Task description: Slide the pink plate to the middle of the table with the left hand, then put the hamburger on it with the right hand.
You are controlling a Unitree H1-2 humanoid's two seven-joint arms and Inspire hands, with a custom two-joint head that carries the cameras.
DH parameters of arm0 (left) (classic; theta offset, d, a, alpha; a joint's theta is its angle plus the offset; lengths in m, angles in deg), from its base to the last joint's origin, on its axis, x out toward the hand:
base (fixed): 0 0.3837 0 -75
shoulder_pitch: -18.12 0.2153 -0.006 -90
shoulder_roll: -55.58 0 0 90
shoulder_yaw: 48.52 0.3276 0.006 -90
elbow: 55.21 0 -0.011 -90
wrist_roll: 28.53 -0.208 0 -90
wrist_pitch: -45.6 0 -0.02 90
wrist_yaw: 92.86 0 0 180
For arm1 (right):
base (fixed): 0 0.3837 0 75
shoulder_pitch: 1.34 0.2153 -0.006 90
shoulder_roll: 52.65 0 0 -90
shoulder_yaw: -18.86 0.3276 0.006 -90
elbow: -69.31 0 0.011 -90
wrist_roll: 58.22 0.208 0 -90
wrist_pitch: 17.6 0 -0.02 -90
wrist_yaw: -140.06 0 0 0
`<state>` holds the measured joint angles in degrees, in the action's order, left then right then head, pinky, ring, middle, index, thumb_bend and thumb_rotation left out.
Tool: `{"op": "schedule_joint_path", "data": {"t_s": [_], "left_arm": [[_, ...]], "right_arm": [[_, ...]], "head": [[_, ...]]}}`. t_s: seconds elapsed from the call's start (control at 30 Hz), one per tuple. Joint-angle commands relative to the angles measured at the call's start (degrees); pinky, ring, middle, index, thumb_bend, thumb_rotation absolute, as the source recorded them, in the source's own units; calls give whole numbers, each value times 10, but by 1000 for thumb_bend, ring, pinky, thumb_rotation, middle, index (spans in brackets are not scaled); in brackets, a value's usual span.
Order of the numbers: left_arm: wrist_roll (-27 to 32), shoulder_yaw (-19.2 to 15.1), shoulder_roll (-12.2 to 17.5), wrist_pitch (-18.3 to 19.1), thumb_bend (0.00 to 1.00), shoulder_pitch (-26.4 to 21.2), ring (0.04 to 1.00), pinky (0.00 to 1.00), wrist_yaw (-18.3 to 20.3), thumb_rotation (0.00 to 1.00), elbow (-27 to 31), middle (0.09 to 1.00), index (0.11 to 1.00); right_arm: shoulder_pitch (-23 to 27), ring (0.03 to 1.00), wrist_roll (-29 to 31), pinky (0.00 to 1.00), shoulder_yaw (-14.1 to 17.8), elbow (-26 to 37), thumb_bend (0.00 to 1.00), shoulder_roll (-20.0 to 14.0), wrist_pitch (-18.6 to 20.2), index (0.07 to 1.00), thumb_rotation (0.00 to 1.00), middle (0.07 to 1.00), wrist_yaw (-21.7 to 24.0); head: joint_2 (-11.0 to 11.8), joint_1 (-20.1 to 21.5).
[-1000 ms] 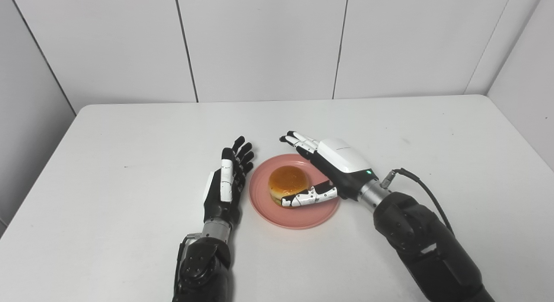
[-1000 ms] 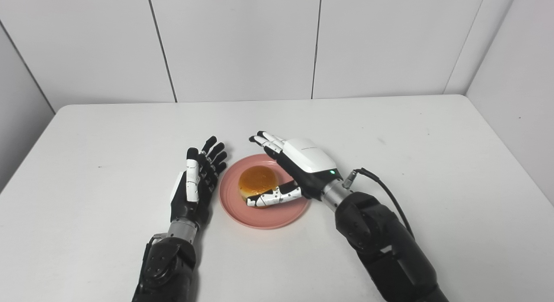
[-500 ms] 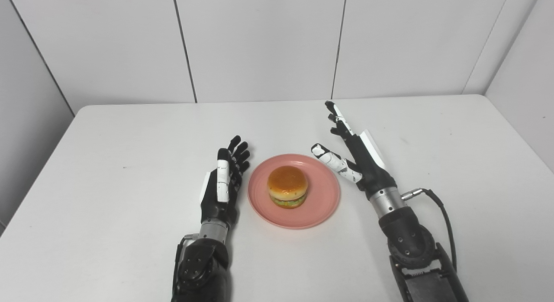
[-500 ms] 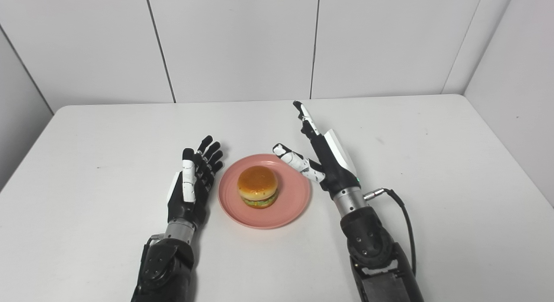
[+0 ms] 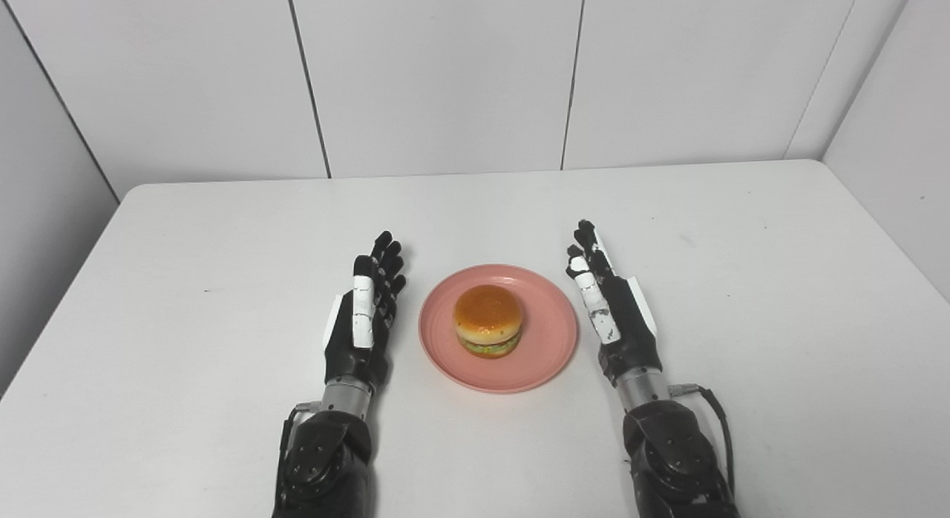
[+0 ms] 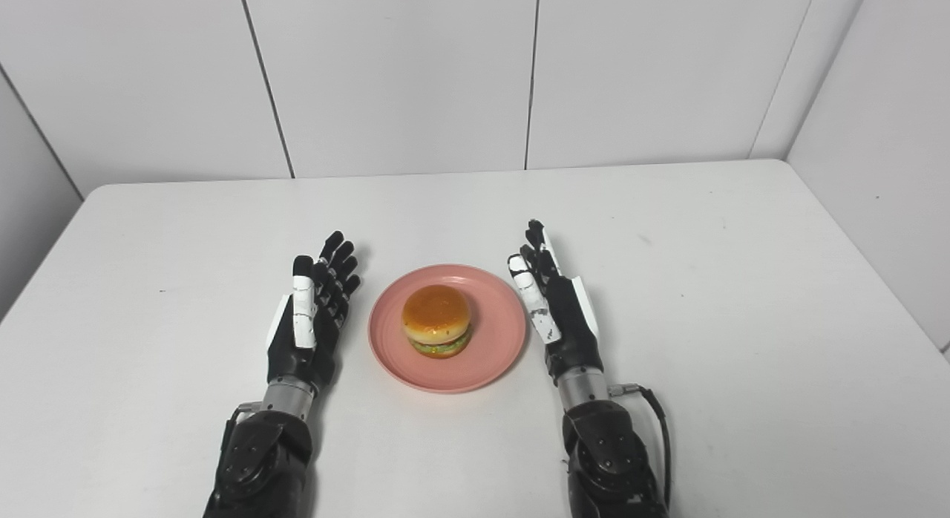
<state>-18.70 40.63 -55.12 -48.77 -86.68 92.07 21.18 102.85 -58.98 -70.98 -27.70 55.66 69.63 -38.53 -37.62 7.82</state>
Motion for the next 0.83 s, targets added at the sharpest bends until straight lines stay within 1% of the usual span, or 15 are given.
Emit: {"op": "schedule_joint_path", "data": {"t_s": [0.0, 0.03, 0.17, 0.23, 0.37, 0.5, 0.63, 0.77, 0.8], "left_arm": [[-7, 2, 3, -18, 797, -9, 981, 995, 0, 1000, 5, 970, 945], [-9, 2, 3, -21, 801, -10, 975, 993, -1, 1000, 1, 967, 944], [-11, 2, 4, -25, 802, -9, 965, 989, -1, 1000, 1, 962, 944], [-12, 4, 6, -21, 799, -9, 971, 996, 0, 1000, 4, 966, 950], [-12, 5, 7, -19, 805, -10, 981, 1000, 2, 1000, 7, 974, 957], [-16, 8, 4, -13, 795, -7, 983, 1000, -1, 1000, 13, 976, 959], [-20, 11, 0, -13, 809, -7, 988, 1000, -4, 1000, 11, 985, 967], [-21, 18, 0, -10, 823, -7, 1000, 1000, 2, 1000, 11, 999, 978], [-23, 21, 1, -14, 822, -8, 1000, 1000, 2, 1000, 9, 1000, 979]], "right_arm": [[1, 986, 8, 964, 1, 11, 625, 6, -28, 1000, 962, 1000, -5], [-1, 983, 9, 964, 0, 9, 625, 6, -31, 1000, 963, 1000, -5], [-10, 982, 15, 978, -7, 9, 570, 6, -31, 1000, 981, 1000, 2], [-13, 984, 19, 993, -10, 11, 553, 9, -32, 1000, 969, 1000, 3], [-13, 984, 17, 997, -13, 6, 574, 8, -40, 1000, 944, 1000, 0], [-15, 985, 6, 987, -11, 9, 582, 5, -42, 1000, 951, 1000, -10], [-17, 993, 22, 994, -2, 14, 587, 3, -37, 1000, 928, 1000, -10], [-15, 1000, 34, 1000, 4, 14, 602, -4, -33, 1000, 929, 1000, -5], [-14, 1000, 36, 1000, 5, 13, 606, -6, -35, 1000, 925, 1000, -4]], "head": [[0, 0], [1, 0], [-4, -2], [-4, -3], [-5, -3], [-9, -12], [-11, -24], [-10, -33], [-10, -34]]}}
